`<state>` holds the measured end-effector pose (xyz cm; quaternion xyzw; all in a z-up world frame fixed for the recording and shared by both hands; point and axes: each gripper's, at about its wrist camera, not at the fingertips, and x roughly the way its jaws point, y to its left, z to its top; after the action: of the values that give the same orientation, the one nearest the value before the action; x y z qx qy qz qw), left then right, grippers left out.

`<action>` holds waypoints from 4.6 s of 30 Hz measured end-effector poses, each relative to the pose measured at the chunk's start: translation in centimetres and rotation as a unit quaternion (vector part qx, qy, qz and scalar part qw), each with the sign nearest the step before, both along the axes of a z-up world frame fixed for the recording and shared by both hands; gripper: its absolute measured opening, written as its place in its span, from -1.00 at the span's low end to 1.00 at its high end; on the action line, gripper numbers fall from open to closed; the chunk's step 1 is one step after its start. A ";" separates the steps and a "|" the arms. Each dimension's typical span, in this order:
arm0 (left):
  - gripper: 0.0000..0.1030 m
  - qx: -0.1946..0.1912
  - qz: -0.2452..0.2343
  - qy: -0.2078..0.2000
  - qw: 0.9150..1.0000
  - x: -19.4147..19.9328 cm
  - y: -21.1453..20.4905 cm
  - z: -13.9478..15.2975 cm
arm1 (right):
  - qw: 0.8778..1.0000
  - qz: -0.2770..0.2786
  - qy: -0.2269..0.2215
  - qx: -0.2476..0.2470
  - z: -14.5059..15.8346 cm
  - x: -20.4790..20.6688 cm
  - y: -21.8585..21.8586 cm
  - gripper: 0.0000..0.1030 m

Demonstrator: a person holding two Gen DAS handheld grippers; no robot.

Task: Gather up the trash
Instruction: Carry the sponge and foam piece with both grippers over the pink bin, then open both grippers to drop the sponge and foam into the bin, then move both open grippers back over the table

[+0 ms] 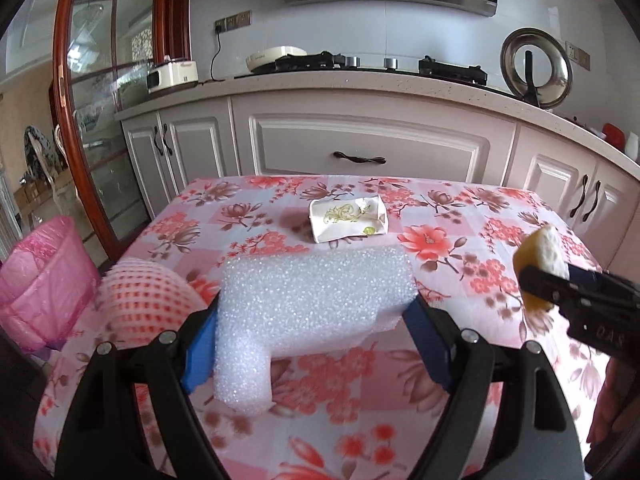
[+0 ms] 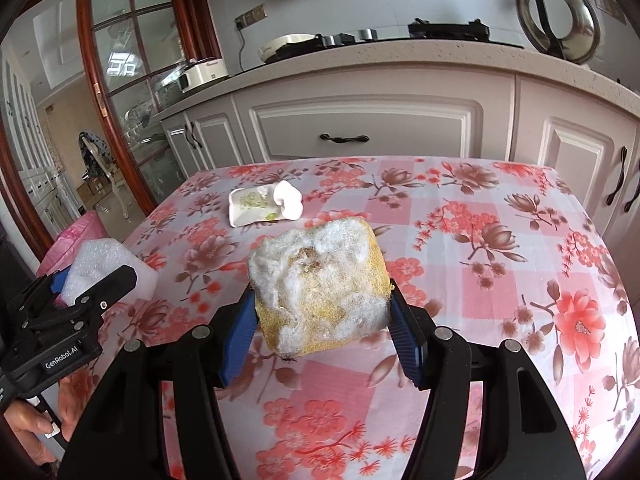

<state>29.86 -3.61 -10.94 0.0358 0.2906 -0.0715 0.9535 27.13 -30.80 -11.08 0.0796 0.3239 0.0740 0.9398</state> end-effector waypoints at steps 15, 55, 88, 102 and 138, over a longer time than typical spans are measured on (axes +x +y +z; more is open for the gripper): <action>0.55 -0.006 0.026 -0.037 0.999 -5.4 5.0 1.5 | 0.997 0.066 -0.030 -0.024 2.0 -2.7 5.7 0.14; 0.56 0.023 0.249 -0.086 0.964 -8.6 32.5 4.7 | 0.934 0.348 -0.062 -0.041 6.3 5.9 38.0 0.16; 0.88 -0.001 0.290 -0.062 0.955 2.2 45.3 1.9 | 0.909 0.416 -0.033 0.000 3.7 15.7 48.1 0.25; 0.90 0.021 0.312 -0.055 0.948 -1.3 43.4 2.3 | 0.921 0.387 -0.043 0.008 5.0 13.8 44.0 0.50; 0.91 0.023 0.138 -0.014 0.990 -3.3 11.8 -0.5 | 0.992 0.126 -0.014 0.009 0.0 3.2 9.6 0.60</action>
<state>26.56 8.17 -11.46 0.0187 0.2808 0.0677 0.9572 30.30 -21.22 -11.05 0.0451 0.3174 0.1960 0.9267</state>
